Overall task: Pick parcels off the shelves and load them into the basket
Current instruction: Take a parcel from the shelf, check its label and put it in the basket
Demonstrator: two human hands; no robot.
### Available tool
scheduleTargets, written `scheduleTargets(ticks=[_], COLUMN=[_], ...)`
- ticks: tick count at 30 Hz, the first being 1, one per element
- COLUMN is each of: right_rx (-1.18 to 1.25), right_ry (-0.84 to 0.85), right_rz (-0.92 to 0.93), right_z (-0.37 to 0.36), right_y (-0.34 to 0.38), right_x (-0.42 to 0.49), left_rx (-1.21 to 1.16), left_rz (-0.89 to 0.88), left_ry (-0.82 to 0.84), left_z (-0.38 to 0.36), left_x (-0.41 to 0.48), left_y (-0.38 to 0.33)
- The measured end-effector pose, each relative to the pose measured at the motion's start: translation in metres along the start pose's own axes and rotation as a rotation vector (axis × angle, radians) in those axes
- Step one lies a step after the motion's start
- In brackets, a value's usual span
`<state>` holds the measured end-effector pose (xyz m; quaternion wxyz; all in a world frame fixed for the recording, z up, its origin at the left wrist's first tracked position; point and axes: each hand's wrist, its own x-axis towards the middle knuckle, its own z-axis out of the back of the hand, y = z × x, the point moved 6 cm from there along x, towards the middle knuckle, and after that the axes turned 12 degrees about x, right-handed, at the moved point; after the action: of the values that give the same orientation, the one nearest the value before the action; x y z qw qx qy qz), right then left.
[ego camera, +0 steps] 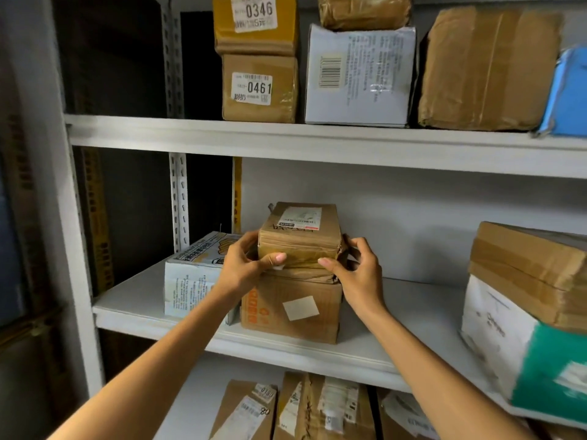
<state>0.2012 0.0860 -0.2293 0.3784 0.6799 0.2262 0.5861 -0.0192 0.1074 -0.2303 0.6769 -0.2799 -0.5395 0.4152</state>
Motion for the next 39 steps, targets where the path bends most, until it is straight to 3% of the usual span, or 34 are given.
scheduleTargets(ticks=[6,9,12,15,17,20,22,30,39], right_rx=[-0.046,-0.229,-0.491,-0.839,-0.976,-1.077,-1.144,-1.237,-1.159], right_ry=[0.003,0.092,0.197,0.346,0.447,0.565,0.607,0.743,0.648], right_rz=[-0.015,-0.069,-0.077,-0.085,-0.091,-0.081,-0.054,-0.132,-0.226], right_z=[-0.001,0.002,0.020,0.044,0.062,0.093,0.118,0.231,0.326], right_y=[0.008,0.025,0.047,0.066,0.079,0.097,0.108,0.137,0.145], right_x=[-0.007,-0.011,-0.017,-0.027,-0.036,-0.051,-0.061,-0.095,-0.097], left_rx=[0.011,0.032,0.374,0.717,0.933,1.219,1.312,1.329,1.270], left_rz=[0.037,0.088,0.023,-0.284,-0.382,-0.351,-0.324,-0.298,-0.226], left_ry=[-0.007,-0.021,-0.153,-0.265,-0.124,0.146,0.203,0.250,0.341], left_z=[-0.003,0.002,0.011,-0.003,-0.037,-0.100,-0.136,-0.238,-0.286], left_x=[-0.005,-0.005,-0.008,-0.035,-0.052,-0.067,-0.076,-0.114,-0.128], left_y=[-0.003,-0.016,-0.050,-0.111,-0.138,-0.148,-0.157,-0.204,-0.233])
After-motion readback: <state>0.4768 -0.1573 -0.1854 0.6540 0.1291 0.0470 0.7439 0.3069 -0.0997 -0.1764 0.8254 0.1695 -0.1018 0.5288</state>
